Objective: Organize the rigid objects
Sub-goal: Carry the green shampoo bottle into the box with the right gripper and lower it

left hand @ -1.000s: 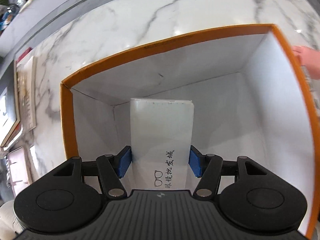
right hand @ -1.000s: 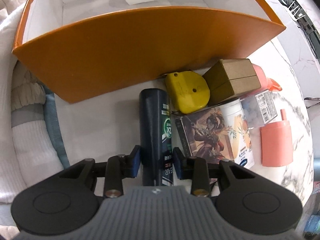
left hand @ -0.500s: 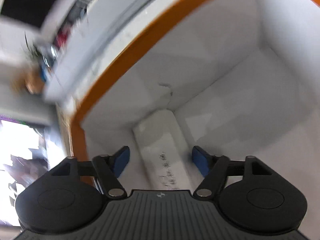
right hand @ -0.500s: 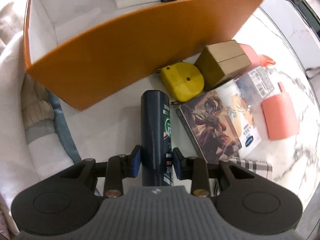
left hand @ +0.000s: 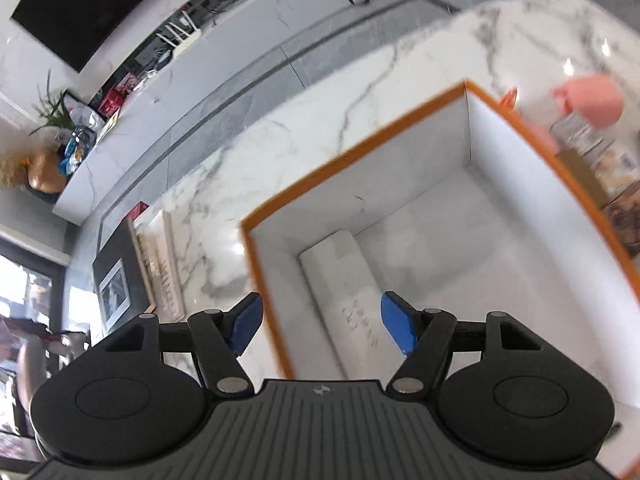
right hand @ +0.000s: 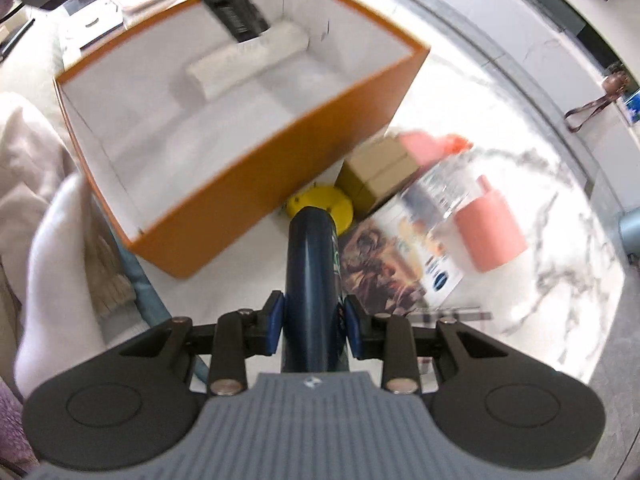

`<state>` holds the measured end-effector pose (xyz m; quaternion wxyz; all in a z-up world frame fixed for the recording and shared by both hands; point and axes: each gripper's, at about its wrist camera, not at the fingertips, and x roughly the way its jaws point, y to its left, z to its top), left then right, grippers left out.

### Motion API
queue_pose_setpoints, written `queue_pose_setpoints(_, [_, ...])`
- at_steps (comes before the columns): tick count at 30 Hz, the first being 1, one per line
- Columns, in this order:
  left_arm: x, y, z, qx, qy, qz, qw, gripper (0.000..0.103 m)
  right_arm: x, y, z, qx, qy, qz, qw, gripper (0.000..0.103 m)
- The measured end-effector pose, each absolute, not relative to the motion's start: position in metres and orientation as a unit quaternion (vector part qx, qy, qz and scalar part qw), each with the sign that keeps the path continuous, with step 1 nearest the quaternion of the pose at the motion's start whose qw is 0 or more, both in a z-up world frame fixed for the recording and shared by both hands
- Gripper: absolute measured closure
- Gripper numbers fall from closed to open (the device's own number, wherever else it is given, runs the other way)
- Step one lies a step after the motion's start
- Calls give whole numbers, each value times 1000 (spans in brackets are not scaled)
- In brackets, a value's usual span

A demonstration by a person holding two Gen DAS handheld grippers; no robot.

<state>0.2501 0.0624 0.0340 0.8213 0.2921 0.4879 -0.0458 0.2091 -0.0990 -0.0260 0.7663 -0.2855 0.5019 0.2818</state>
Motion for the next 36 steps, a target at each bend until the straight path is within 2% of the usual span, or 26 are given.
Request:
queue_pose_setpoints(4, [235,88,57,272,471,-38,838,25,211,-88,9,-281,475,271,789,71])
queue_pose_setpoints(7, [234,103,57,249,489,-33,835,35,212,-76,33,-272,457,268,803,71])
queue_pose_setpoints(13, [238,132,41,154,543,-60,823,51,241,-36,37,-209,458,272,820,71])
queue_pose_setpoints(15, [240,138,35,134,545,-63,825,59,254,-18,27,-184,464,273,822,71])
queue_pose_setpoints(20, [247,152,20,106,547,-68,828,71,296,17,-8,-106,499,239,826,71])
queue_pose_setpoints(36, [262,166,-5,47,573,-111,810,91,376,61,-106,-24,534,155,831,70])
